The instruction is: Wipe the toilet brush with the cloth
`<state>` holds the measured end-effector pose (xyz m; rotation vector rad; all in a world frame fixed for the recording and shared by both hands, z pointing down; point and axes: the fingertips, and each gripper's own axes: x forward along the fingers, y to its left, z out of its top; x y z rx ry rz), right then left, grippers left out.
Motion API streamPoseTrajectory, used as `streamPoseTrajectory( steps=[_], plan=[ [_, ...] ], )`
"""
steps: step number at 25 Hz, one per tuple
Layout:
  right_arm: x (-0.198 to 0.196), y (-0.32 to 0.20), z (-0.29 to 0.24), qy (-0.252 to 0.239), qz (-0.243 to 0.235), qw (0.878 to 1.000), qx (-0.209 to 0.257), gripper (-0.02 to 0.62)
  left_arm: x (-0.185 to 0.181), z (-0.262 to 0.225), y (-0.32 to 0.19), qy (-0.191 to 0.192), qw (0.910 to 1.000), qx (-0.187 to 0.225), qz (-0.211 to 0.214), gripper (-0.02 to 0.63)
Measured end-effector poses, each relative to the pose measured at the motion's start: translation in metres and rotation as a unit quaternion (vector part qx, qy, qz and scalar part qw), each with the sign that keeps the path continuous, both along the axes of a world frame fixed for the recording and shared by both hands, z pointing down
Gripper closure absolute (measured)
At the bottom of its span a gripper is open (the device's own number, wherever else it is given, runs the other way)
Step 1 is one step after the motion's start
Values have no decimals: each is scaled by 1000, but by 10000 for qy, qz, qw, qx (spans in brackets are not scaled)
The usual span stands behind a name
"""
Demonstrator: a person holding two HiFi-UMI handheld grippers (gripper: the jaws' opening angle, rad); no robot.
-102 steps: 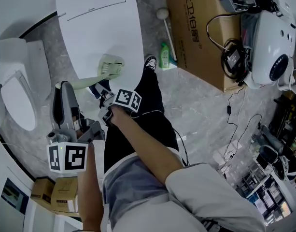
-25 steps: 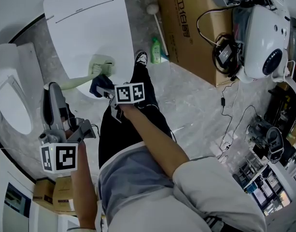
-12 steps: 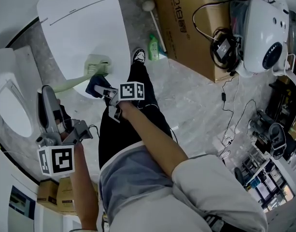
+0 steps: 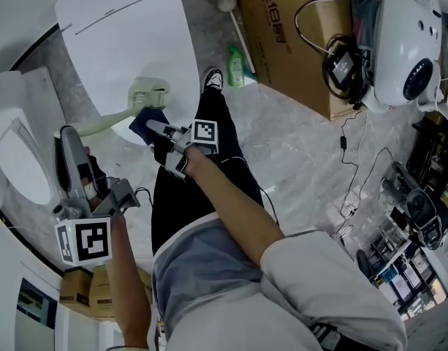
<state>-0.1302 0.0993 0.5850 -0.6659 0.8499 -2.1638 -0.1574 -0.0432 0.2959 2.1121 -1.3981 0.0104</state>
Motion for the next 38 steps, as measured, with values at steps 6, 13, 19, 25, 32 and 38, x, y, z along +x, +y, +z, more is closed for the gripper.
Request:
streamPoseTrajectory(
  steps=[6, 13, 19, 25, 32, 38],
  plan=[
    [3, 0, 2, -439, 325, 9985, -97, 489, 0, 1, 0, -10, 10000, 23, 42, 606],
    [10, 4, 7, -508, 521, 9971, -201, 488, -1, 2, 1, -65, 10000, 4, 56, 606],
    [18, 7, 13, -506, 779, 9951, -344, 488, -5, 1, -1, -172, 9998, 0, 55, 606],
    [21, 10, 21, -468, 756, 9948, -488, 488, -6, 0, 0, -192, 9998, 23, 16, 606],
    [37, 26, 47, 231, 427, 9941, -971, 491, -2, 1, 0, 13, 10000, 48, 50, 606],
    [49, 22, 56, 1563, -934, 9812, -641, 491, -3, 0, -1, -64, 10000, 40, 44, 606]
  ],
)
